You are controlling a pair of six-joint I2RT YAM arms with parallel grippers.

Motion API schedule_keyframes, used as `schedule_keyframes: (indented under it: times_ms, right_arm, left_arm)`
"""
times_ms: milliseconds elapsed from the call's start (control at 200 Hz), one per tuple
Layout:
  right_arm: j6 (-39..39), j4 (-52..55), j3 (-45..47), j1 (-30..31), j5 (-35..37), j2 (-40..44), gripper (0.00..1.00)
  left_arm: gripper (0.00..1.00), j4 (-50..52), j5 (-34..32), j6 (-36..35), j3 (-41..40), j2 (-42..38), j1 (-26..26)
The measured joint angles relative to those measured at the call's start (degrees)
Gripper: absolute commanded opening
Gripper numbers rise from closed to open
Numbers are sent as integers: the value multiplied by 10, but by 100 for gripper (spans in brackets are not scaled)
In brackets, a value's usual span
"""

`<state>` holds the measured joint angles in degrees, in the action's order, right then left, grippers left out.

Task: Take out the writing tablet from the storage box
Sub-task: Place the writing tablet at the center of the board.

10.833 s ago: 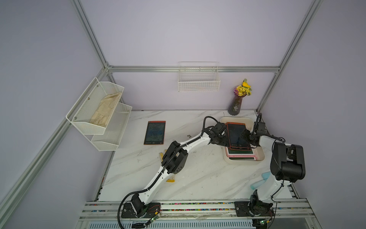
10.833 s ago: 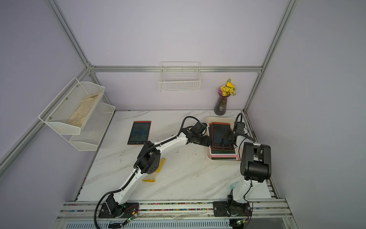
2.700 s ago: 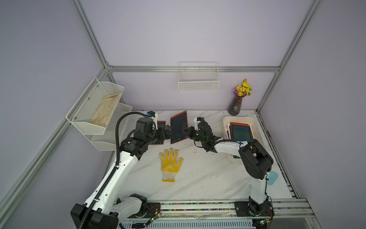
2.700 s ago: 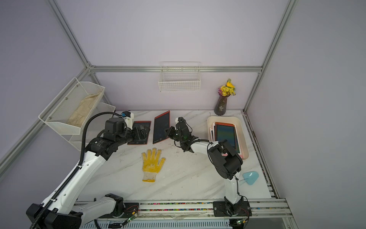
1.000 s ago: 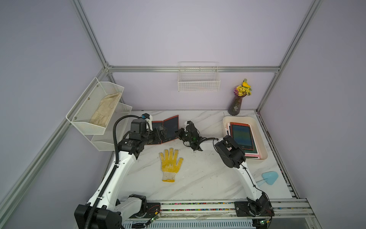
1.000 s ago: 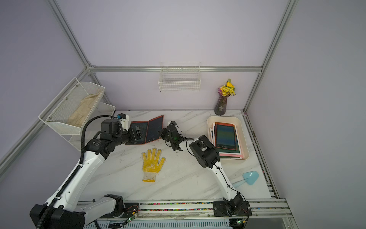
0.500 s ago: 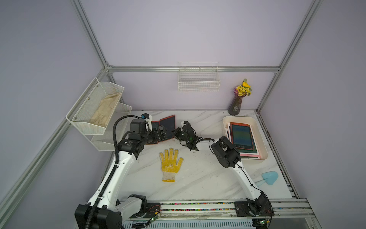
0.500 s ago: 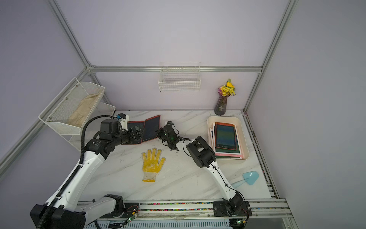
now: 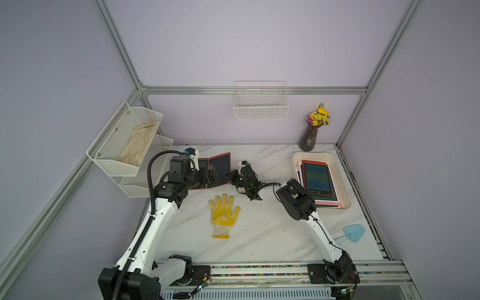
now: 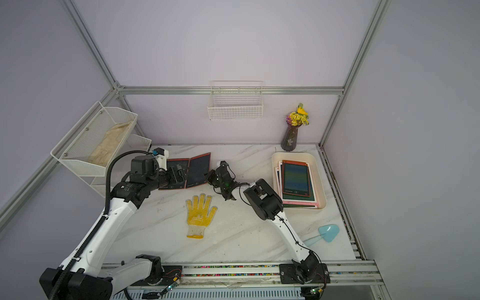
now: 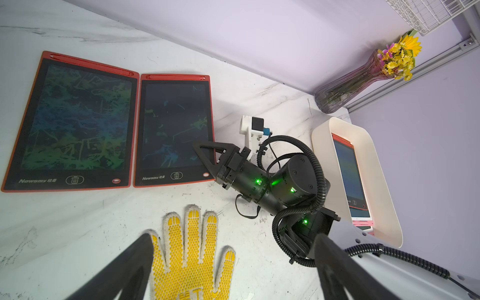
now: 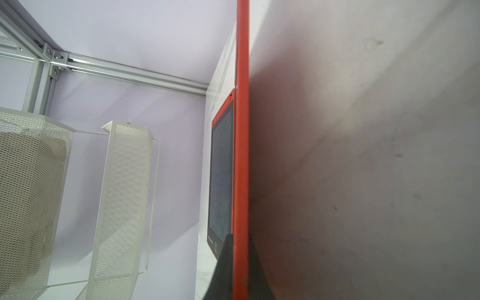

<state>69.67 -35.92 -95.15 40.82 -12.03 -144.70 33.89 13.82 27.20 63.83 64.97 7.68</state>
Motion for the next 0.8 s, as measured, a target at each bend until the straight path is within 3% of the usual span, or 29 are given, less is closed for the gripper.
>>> schedule_keyframes:
  times_ms: [245,545,800]
  right_arm:
    - [2,-7,6,0,-4,1,0]
    - [2,11,6,0,-5,0,21]
    - [4,32,-8,1,-10,-3,31]
  left_arm:
    - [95,0,1,0,0,0,-1]
    - [95,-3,6,0,-8,0,-1]
    - [95,-3,8,0,-9,0,-2]
